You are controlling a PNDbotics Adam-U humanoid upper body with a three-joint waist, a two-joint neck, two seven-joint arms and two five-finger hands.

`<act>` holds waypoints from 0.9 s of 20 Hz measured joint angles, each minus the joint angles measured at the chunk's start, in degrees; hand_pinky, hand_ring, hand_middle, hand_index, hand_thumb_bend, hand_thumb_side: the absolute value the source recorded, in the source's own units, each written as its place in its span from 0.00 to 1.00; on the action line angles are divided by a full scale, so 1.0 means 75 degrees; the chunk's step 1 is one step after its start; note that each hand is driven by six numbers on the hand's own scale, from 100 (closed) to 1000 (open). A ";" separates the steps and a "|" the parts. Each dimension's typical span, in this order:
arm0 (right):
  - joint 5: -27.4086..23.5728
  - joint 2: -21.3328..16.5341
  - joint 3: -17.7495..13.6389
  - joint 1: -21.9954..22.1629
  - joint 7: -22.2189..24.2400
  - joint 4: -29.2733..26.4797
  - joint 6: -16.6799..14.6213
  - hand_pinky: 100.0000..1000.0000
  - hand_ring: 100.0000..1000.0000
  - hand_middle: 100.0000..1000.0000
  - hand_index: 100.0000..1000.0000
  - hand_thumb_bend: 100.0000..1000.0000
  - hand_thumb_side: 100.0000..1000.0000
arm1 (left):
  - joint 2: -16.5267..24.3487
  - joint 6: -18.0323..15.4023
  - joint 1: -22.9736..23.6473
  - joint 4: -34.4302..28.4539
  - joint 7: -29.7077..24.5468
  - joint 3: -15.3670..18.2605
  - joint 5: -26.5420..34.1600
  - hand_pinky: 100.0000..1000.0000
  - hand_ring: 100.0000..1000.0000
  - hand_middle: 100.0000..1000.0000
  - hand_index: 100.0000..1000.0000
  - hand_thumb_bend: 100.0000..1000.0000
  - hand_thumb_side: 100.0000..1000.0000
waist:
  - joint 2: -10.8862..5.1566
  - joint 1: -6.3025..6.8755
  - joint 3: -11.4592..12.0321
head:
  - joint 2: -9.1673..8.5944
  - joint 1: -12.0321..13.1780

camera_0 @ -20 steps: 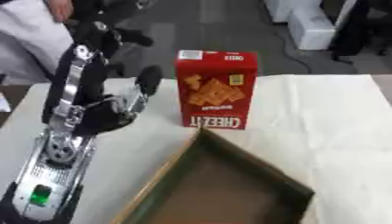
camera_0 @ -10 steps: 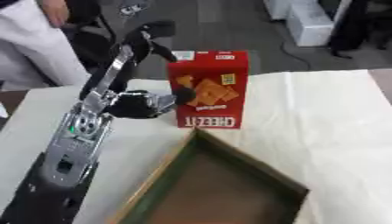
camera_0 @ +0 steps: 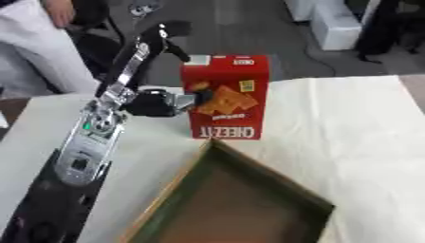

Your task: Pick up objects on the table and place them in the box.

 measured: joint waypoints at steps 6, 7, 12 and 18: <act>-0.0038 0.0000 0.0004 0.0000 0.0072 0.0000 0.0000 0.47 0.70 0.78 0.80 0.00 0.59 | 0.0079 -0.0478 -0.0143 0.0190 -0.0102 0.0035 0.0749 0.88 0.72 0.91 0.87 0.65 0.14 | 0.0000 -0.0017 -0.0003 | -0.0001 0.0000; -0.0043 0.0000 0.0004 0.0000 0.0084 0.0000 0.0008 0.47 0.70 0.78 0.80 0.00 0.59 | 0.0079 -0.0569 -0.0143 0.0213 -0.0143 0.0035 0.0828 0.87 0.72 0.91 0.87 0.65 0.14 | 0.0000 -0.0027 -0.0003 | -0.0001 0.0000; -0.0058 0.0000 0.0004 0.0000 0.0115 0.0000 0.0037 0.47 0.70 0.79 0.80 0.00 0.59 | 0.0078 -0.0794 -0.0137 0.0311 -0.0285 0.0037 0.0977 0.86 0.70 0.90 0.86 0.62 0.17 | 0.0000 -0.0037 -0.0006 | -0.0001 0.0000; -0.0059 0.0000 0.0004 0.0000 0.0196 0.0000 0.0069 0.46 0.70 0.79 0.80 0.00 0.59 | 0.0075 -0.0867 -0.0057 0.0422 -0.0533 0.0037 0.1045 0.87 0.70 0.90 0.86 0.62 0.20 | 0.0000 -0.0037 -0.0009 | 0.0002 0.0000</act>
